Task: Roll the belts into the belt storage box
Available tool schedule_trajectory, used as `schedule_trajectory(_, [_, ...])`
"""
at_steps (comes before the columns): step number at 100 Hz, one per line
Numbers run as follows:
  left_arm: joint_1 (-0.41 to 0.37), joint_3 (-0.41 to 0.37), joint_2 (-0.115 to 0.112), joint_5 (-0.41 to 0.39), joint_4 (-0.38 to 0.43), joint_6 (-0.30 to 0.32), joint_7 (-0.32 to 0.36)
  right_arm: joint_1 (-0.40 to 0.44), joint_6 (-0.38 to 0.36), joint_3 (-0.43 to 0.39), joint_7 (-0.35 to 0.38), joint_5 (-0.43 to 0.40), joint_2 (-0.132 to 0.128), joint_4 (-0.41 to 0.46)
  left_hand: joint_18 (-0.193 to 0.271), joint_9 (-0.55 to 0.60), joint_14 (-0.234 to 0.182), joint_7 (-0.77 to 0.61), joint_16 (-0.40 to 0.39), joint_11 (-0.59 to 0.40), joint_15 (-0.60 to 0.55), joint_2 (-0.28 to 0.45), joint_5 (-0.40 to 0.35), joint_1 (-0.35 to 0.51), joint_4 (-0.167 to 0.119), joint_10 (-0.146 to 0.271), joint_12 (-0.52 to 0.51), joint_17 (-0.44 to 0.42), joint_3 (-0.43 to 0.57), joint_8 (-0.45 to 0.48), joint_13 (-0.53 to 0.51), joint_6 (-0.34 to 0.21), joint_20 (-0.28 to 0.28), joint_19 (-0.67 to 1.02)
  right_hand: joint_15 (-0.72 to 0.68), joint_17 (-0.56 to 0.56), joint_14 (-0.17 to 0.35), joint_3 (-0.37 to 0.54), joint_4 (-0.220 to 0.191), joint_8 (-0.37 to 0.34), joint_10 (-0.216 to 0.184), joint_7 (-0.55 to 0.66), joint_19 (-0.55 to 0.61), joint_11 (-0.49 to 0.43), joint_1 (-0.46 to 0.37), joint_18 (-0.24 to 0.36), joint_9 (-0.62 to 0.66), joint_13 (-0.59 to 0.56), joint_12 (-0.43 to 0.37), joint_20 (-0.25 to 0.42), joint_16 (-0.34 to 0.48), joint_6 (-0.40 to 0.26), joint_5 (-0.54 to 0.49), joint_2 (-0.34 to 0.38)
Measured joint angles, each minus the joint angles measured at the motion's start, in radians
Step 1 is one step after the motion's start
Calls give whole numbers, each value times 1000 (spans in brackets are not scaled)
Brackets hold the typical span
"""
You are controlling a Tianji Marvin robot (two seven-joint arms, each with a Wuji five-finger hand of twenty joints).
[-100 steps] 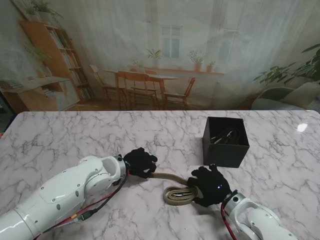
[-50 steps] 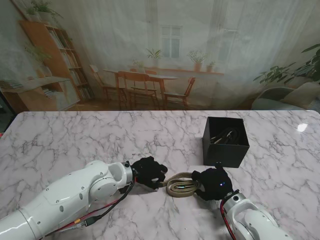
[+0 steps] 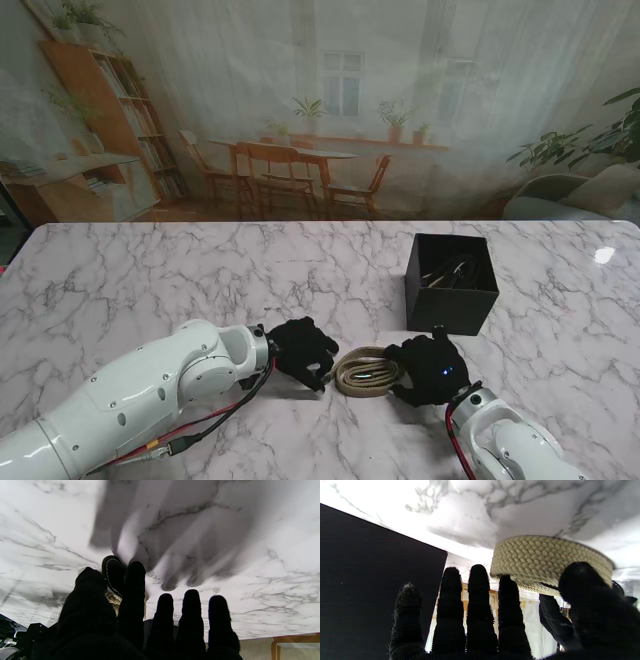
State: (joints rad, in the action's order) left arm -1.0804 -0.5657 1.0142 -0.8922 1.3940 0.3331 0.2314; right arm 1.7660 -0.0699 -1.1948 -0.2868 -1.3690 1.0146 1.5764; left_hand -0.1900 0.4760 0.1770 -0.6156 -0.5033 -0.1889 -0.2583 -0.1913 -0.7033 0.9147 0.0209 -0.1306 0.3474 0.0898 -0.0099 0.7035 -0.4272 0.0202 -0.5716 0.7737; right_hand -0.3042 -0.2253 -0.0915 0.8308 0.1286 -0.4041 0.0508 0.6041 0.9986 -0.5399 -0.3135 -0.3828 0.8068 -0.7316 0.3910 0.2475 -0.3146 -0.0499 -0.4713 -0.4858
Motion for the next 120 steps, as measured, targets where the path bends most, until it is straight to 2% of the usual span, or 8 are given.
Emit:
schedule_trajectory(16, [25, 32, 0, -1, -10, -6, -10, 29, 2, -17, 20, -8, -2, 34, 0, 12, 0, -27, 0, 0, 0, -21, -10, 29, 0, 2, 0, 0, 0, 3, -2, -33, 0, -6, -2, 18, -39, -145, 0, 53, 75, -117, 5, -23, 1, 12, -214, 111, 31, 25, -7, 127, 99, 2])
schedule_trajectory(26, [29, 34, 1, 4, -14, -9, -10, 38, 33, -9, 22, -18, -3, 44, 0, 12, 0, -34, 0, 0, 0, -26, -11, 37, 0, 2, 0, 0, 0, 3, -3, -40, 0, -6, -2, 25, -49, -223, -1, 67, 111, -170, 8, -60, 51, 23, -308, 151, 57, 43, -7, 164, 124, 2])
schedule_trajectory(36, [29, 34, 1, 6, -14, -9, -9, 35, 73, 12, -16, -14, -4, 37, 0, 12, 0, -36, 0, 0, 0, -26, -11, 37, 0, 2, 0, 0, 0, 2, -3, -41, 0, -6, -16, 32, -53, -223, -1, 85, 148, -211, 12, -71, 64, 24, -391, 195, 56, 57, -6, 191, 139, 4])
schedule_trajectory(54, [30, 35, 2, 10, -15, -9, -8, 6, 75, 47, -17, 17, 0, 14, 0, 24, 0, -45, 0, 0, 0, -28, -11, 37, 0, 4, 0, 0, 0, -4, -4, -41, 0, -6, -16, 42, -64, -185, -2, 104, 185, -290, 14, 52, 113, 27, -472, 213, -82, 66, 17, 227, 174, -35])
schedule_trajectory(64, [32, 38, 2, 14, -17, -9, -9, -23, 75, 70, 19, 46, 1, 2, 0, 24, 0, -53, 0, 0, 0, -28, -11, 37, 0, 5, 0, 0, 0, -8, -4, -40, 0, -7, 3, 42, -75, -185, -2, 105, 196, -286, 14, 78, 111, 28, -473, 212, -122, 66, 41, 238, 174, -48])
schedule_trajectory(84, [32, 38, 2, 14, -17, -7, -9, -69, 82, 95, 106, 86, 4, -13, 0, 24, 0, -55, 0, 0, 0, -28, -12, 37, 0, 11, 0, 0, 0, -12, -4, -39, 0, -7, 3, -23, -77, -178, -2, 105, 196, -286, 16, 83, 60, 89, -475, 186, -134, 66, 64, 238, 174, -58])
schedule_trajectory(95, [32, 38, 2, 16, -18, -6, -9, -73, 91, 100, 114, 101, 7, -12, 0, 24, 0, -55, 0, 0, 0, -28, -12, 37, 0, 11, 0, 0, 0, -13, -4, -37, 0, -7, 3, -94, -74, -189, -2, 77, 196, -246, 68, 36, 28, 129, -471, 139, -119, 67, 64, 238, 169, -67])
schedule_trajectory(120, [31, 36, 2, 19, -19, -5, -9, -94, 104, 127, 151, 151, 12, -12, 0, 24, 0, -56, 0, 0, 0, -27, -12, 37, 0, 11, 0, 0, 0, -14, -4, -35, 0, -7, -168, -226, -47, -302, -13, -16, 196, -130, 191, -67, -98, 175, -417, 68, -25, 115, -54, 236, 62, -65])
